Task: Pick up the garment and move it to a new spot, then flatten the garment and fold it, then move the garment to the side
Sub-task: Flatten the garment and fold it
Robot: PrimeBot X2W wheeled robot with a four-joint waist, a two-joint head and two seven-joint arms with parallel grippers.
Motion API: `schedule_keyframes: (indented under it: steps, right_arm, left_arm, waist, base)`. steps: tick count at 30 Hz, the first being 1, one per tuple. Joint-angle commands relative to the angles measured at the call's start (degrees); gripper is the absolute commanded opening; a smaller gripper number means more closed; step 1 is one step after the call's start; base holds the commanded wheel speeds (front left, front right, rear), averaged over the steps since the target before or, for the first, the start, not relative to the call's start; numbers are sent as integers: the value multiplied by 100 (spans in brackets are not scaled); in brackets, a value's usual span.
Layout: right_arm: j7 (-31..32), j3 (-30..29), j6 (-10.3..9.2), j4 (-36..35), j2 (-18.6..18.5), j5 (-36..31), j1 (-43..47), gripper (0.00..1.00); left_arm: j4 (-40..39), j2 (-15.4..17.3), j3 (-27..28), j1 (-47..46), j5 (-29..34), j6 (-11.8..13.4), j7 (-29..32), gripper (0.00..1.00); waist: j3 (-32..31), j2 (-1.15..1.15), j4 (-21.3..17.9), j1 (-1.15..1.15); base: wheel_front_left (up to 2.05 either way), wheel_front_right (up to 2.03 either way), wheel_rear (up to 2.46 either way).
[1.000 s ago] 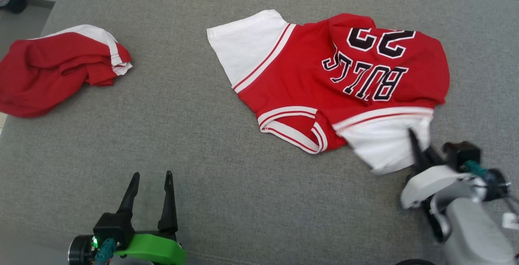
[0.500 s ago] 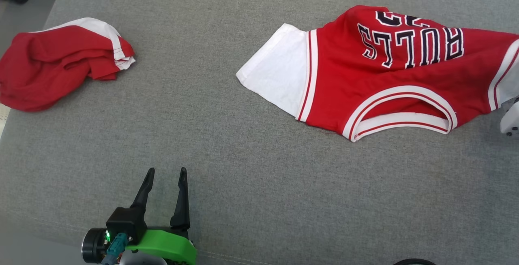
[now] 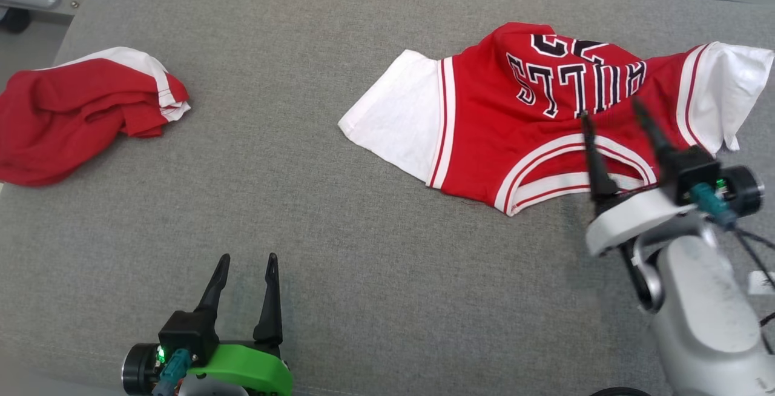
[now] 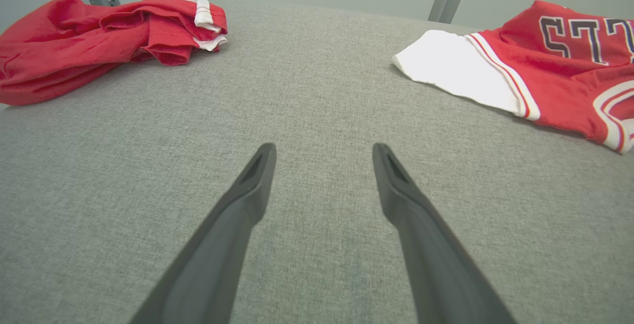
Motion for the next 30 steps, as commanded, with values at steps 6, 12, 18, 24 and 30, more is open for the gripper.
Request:
schedule_keyframes:
  steps: [6, 12, 18, 24, 30]
  right_arm:
    - [-1, 1377, -10, 609, -10, 445, 204, 100]
    - [-1, 2044, -10, 1328, -133, 686, -2, 100]
    - [7, 2009, -10, 1843, -167, 576, -171, 100]
    - [19, 2049, -10, 2234, -125, 453, -221, 0]
    - [18, 2109, -6, 2223, -78, 626, -108, 0]
  left_arm:
    - [32, 11, -143, -72, -77, -24, 5, 100]
    - [83, 10, -166, 79, -168, 53, 5, 100]
    - [100, 9, -142, 132, -202, 59, 5, 100]
    - [98, 9, -126, 84, -198, 58, 5, 100]
    - [113, 11, -65, 97, -104, -18, 5, 100]
  waist:
    - [27, -1, 191, 0]
    - [112, -1, 464, 0]
    - [136, -1, 583, 0]
    - [94, -1, 529, 0]
    - [-77, -1, 272, 0]
  base:
    - [0, 0, 0]
    - [0, 0, 0]
    - [0, 0, 0]
    - [0, 0, 0]
    - [0, 0, 0]
